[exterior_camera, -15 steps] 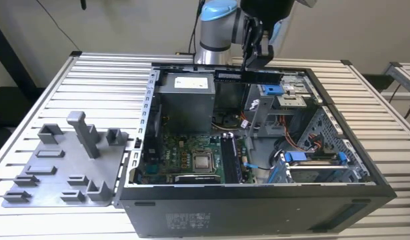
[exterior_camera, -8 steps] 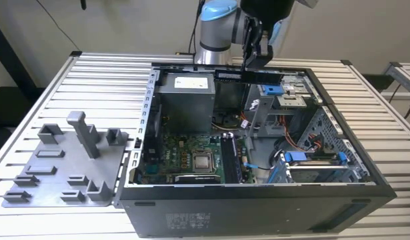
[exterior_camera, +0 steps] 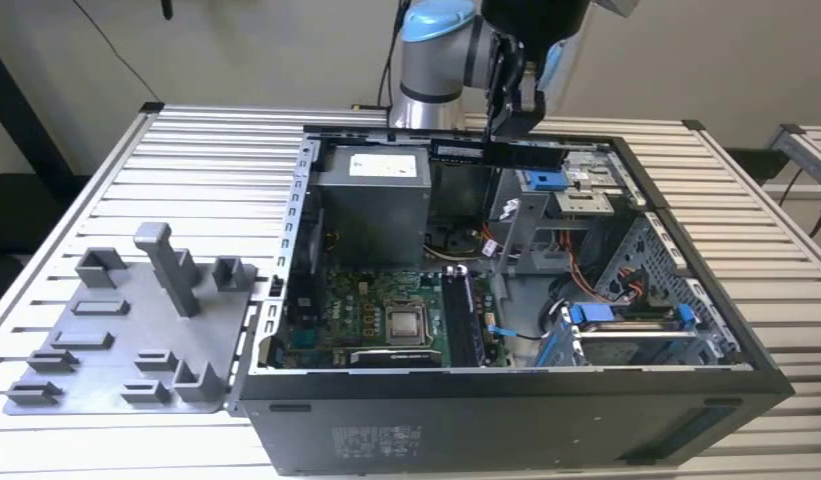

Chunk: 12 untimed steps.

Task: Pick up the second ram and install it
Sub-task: 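Insert the second ram into the second slot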

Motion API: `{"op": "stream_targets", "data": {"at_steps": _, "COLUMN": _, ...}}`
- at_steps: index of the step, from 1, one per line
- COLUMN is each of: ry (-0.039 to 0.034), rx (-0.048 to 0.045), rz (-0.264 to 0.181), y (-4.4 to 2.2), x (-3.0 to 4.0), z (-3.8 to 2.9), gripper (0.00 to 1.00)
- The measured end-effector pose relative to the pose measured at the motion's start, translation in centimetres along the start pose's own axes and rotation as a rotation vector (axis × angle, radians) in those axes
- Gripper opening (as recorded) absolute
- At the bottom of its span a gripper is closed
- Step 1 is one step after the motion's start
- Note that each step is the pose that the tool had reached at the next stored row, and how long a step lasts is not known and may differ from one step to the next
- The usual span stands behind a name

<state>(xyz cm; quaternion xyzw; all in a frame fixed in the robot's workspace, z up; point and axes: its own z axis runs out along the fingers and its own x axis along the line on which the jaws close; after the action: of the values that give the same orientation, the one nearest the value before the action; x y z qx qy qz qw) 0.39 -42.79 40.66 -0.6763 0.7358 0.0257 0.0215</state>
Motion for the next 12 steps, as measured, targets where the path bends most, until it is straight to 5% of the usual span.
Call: {"op": "stream_targets", "data": {"at_steps": 12, "ry": -0.0001, "rx": 0.0022, "rz": 0.033, "y": 0.00, "x": 0.00, "z": 0.02, "gripper": 0.14}}
